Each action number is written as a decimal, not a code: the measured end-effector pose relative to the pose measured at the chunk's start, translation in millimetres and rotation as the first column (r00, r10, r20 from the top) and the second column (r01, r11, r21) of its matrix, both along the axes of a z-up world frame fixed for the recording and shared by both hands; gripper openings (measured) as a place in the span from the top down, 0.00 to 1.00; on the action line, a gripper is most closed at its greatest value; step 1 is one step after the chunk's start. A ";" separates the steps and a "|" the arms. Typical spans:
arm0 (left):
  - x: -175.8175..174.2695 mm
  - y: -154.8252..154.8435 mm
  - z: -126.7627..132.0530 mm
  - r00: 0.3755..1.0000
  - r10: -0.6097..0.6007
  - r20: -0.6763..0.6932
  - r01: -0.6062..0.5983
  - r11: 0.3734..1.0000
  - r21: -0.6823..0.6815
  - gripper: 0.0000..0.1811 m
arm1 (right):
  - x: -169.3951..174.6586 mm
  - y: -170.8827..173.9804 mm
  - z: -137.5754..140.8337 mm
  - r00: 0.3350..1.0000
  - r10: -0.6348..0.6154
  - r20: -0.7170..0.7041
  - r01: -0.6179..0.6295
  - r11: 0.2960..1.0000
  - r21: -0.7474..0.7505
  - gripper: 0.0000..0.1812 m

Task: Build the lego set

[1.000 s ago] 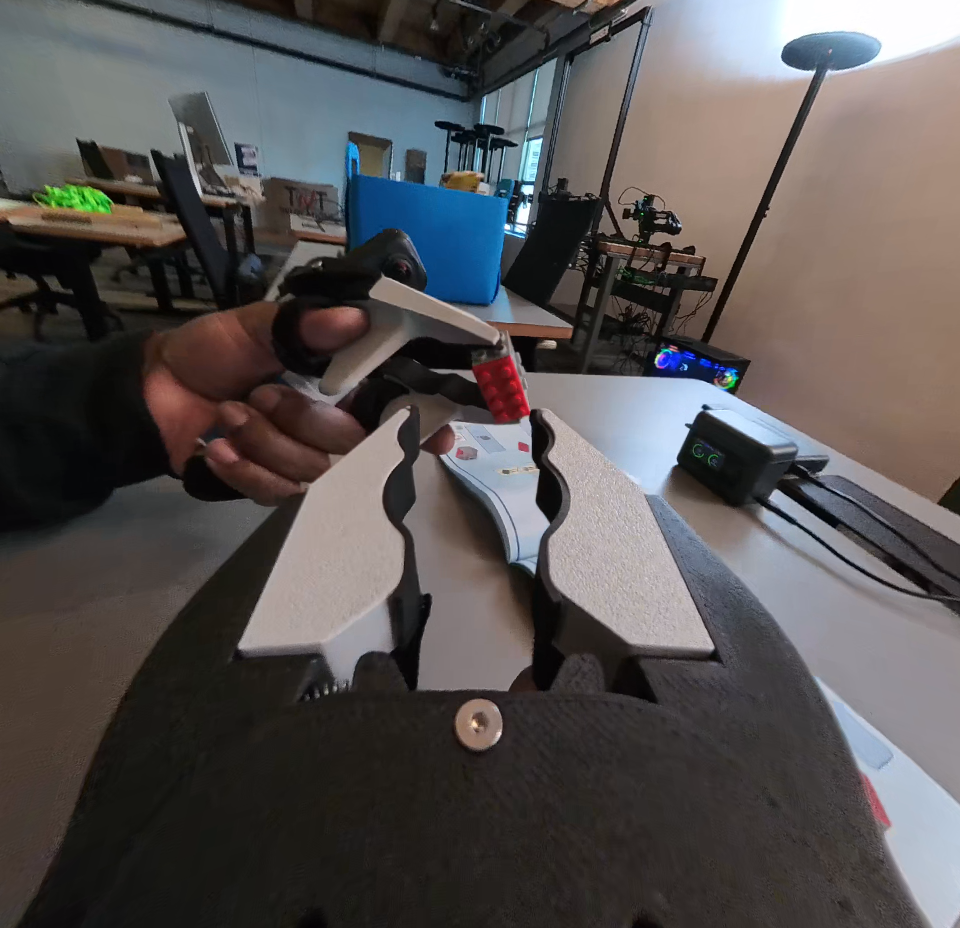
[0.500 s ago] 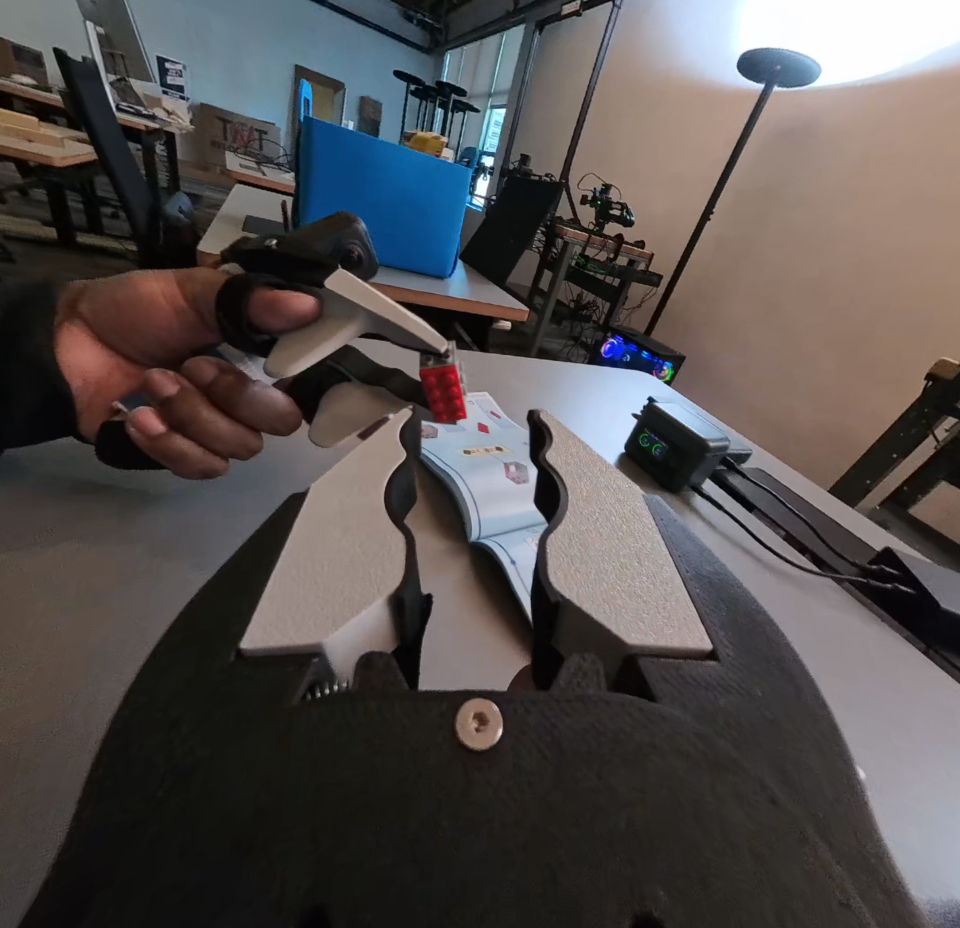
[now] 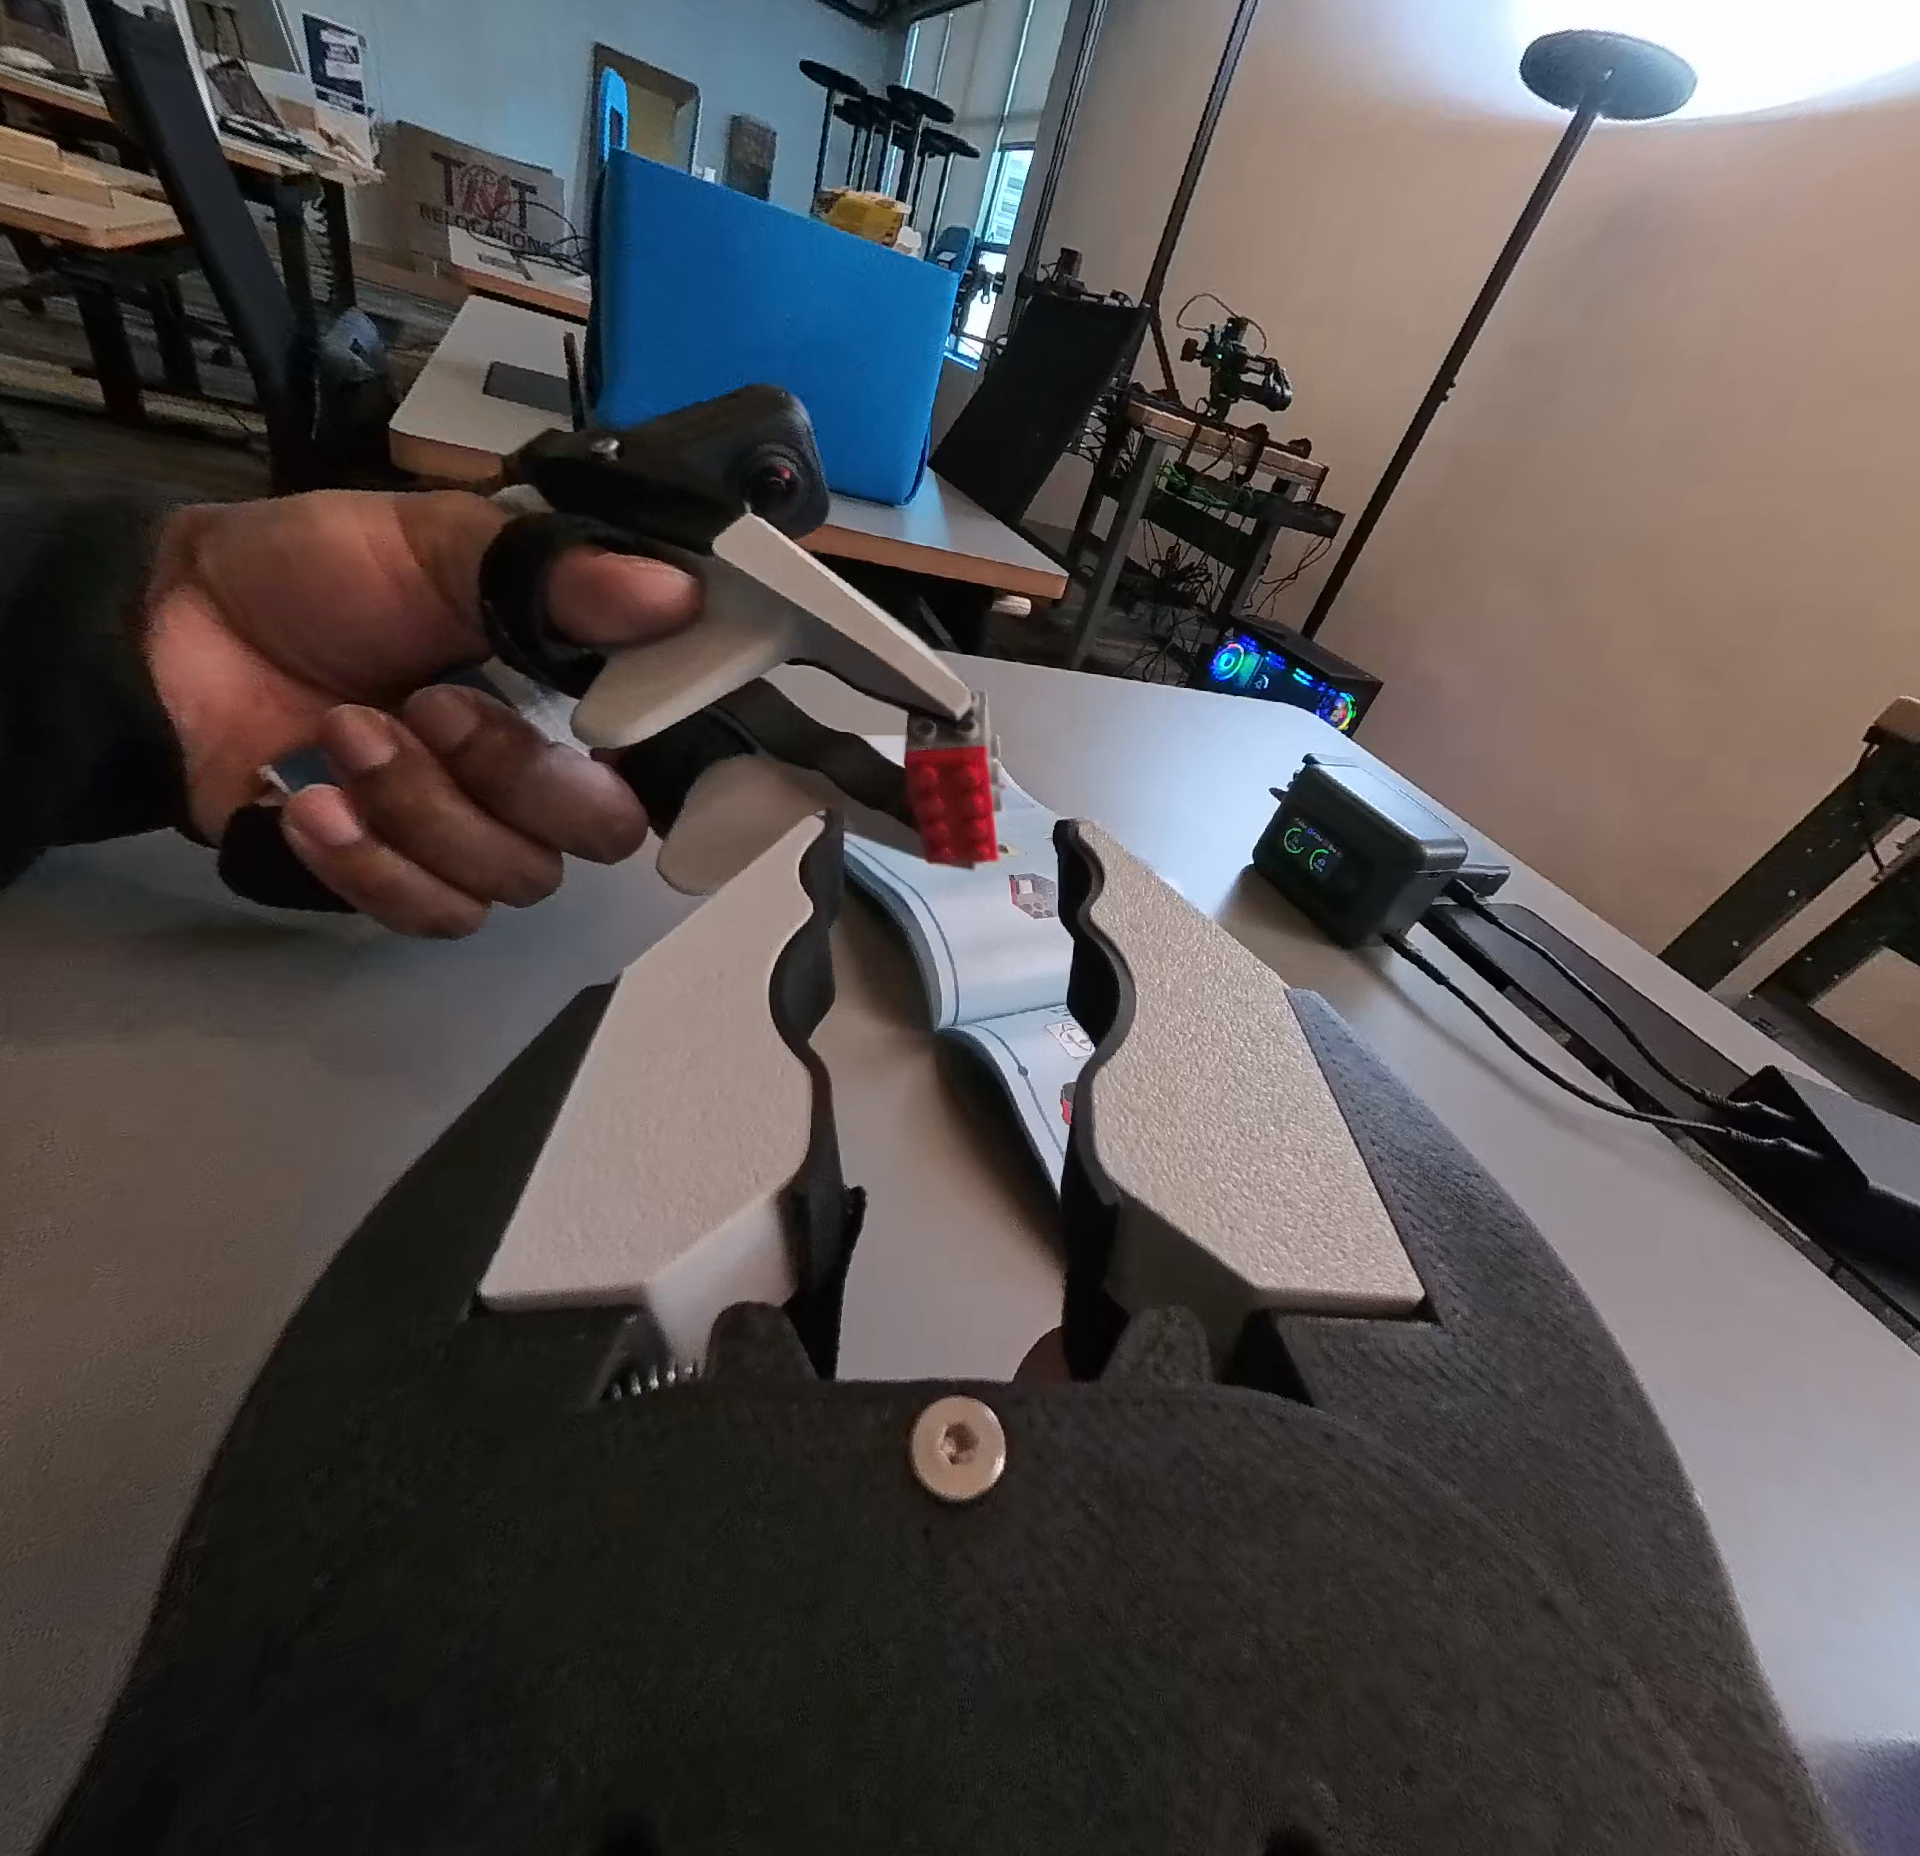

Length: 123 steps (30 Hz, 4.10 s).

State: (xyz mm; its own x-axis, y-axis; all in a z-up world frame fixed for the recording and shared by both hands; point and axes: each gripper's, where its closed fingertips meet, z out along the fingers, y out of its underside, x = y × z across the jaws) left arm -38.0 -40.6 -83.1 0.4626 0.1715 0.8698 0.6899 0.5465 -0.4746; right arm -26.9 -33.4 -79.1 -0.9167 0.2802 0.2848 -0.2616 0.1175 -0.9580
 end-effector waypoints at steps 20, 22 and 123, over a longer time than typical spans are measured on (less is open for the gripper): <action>-0.3 21.3 -8.9 0.997 -0.059 0.042 0.058 0.998 0.031 0.79 | -6.7 1.7 -4.3 0.996 -0.064 -0.055 0.065 0.998 0.026 0.91; -1.0 21.2 -9.0 0.997 -0.058 0.044 0.056 0.998 0.034 0.79 | -7.3 1.7 -4.5 0.996 -0.069 -0.051 0.071 0.997 0.029 0.91; 33.7 -19.1 -12.7 0.990 0.121 0.068 -0.125 0.990 0.057 0.80 | 20.7 72.4 -28.6 0.973 -0.170 0.155 0.077 0.876 0.476 0.91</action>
State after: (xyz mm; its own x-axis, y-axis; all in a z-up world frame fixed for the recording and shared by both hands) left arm -4.3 -59.7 -95.8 0.3844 0.1696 0.9075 0.6433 0.6558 -0.3950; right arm -6.1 39.0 -107.6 -0.9322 0.2726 0.2382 -0.0385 0.5796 -0.8140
